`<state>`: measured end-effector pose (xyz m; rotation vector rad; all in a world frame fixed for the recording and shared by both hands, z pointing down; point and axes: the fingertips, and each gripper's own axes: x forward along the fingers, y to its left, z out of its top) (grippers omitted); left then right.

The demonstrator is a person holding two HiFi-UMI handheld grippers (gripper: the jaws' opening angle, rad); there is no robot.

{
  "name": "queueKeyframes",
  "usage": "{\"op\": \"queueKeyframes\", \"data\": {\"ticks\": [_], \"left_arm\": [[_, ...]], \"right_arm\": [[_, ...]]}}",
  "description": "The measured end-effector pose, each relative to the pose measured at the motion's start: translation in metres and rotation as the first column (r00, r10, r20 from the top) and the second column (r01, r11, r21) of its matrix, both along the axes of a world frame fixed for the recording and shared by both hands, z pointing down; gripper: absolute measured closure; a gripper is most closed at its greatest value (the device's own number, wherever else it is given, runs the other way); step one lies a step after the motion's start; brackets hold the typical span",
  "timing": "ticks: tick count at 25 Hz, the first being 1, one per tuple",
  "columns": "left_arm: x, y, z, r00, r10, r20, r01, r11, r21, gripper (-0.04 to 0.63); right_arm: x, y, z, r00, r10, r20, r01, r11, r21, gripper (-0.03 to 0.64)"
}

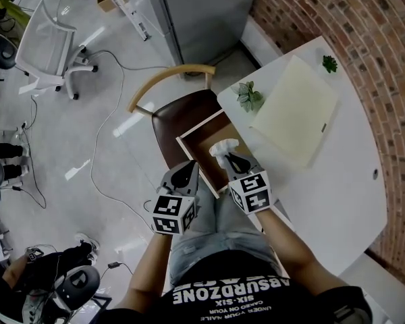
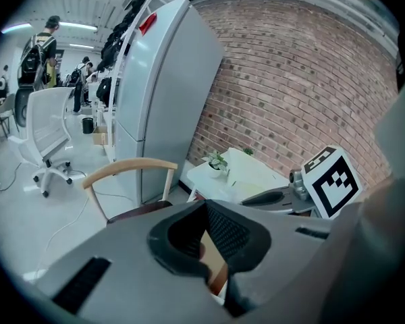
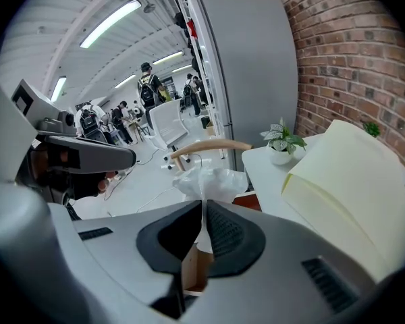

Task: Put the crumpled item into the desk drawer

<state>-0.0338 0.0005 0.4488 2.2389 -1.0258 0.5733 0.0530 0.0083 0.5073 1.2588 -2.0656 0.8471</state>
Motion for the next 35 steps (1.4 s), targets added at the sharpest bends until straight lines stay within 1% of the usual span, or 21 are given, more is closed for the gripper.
{"op": "queueKeyframes", "data": {"ticks": [12, 26, 35], "left_arm": [[-0.008, -0.005, 0.02, 1.0, -0.011, 0.006, 0.011, 1.0, -0.021, 0.594], [-0.002, -0.011, 0.043, 1.0, -0.02, 0.01, 0.02, 0.999, -0.032, 0.594], [0.003, -0.015, 0.058, 1.0, -0.02, 0.009, 0.02, 0.999, -0.048, 0.593]], "right_arm": [[-0.005, -0.002, 0.029, 1.0, -0.013, -0.018, 0.012, 0.999, -0.036, 0.604], [-0.004, -0.003, 0.054, 0.998, -0.039, -0.043, 0.036, 0.998, -0.055, 0.604], [-0.001, 0.0, 0.073, 0.998, -0.046, -0.05, 0.042, 0.995, -0.086, 0.604]]}}
